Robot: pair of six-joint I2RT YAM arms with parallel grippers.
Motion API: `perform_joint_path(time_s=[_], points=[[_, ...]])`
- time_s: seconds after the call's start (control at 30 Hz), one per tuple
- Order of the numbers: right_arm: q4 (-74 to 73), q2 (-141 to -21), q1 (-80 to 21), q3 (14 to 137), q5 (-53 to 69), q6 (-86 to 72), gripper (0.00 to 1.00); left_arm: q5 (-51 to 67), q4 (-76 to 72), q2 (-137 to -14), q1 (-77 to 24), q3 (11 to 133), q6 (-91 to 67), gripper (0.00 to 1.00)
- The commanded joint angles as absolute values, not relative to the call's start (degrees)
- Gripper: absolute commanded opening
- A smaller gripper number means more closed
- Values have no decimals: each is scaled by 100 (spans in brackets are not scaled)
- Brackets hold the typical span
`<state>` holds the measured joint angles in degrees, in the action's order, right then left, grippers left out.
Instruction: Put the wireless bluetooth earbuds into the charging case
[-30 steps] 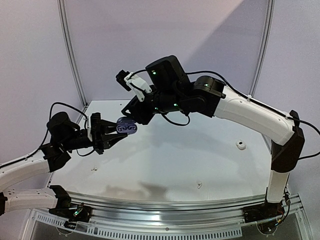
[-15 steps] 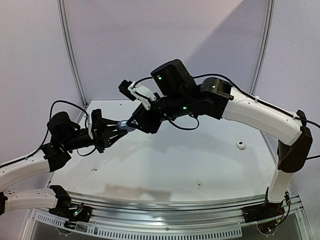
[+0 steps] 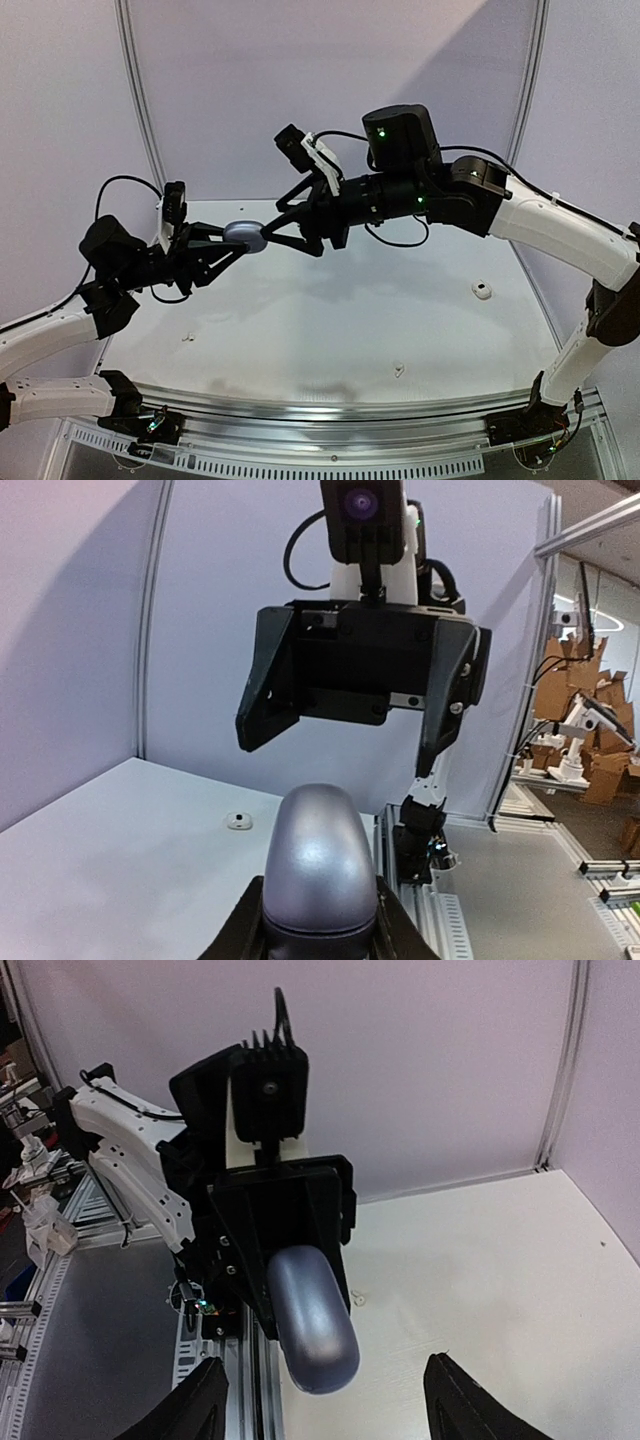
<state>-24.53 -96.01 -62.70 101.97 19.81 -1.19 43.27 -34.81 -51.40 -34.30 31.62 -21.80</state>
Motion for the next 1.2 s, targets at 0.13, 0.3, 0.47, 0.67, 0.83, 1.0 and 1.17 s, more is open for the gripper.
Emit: perform_joint_path(time_s=[0.13,0.3,0.47,0.67,0.83,1.0,1.17], points=[[-1813,-9929,-6302,10313,2891,-337,52,4677,-4064,-5181,-3392,3331,-3030,0],[-1817,-9988,-6308,10329,2805,-417,51,4688,-4249,-5212,-3397,3321,-3020,0],[-1858,-10156,-6301,10475,2974,-480,40,4674,-4265,-5229,-3401,3331,-3015,0],[-1987,-10282,-6302,10568,3050,-434,36,4605,-4336,-5223,-3401,3335,-3023,0],[-1922,-10270,-6304,10581,3129,-405,15,4598,-4315,-5222,-3401,3301,-3045,0],[-1859,-10257,-6306,10565,3247,-439,0,4577,-4266,-5210,-3401,3237,-3000,0],[-1902,-10223,-6255,10545,3089,-446,0,3991,-3513,-5104,-3382,3219,-2457,77]])
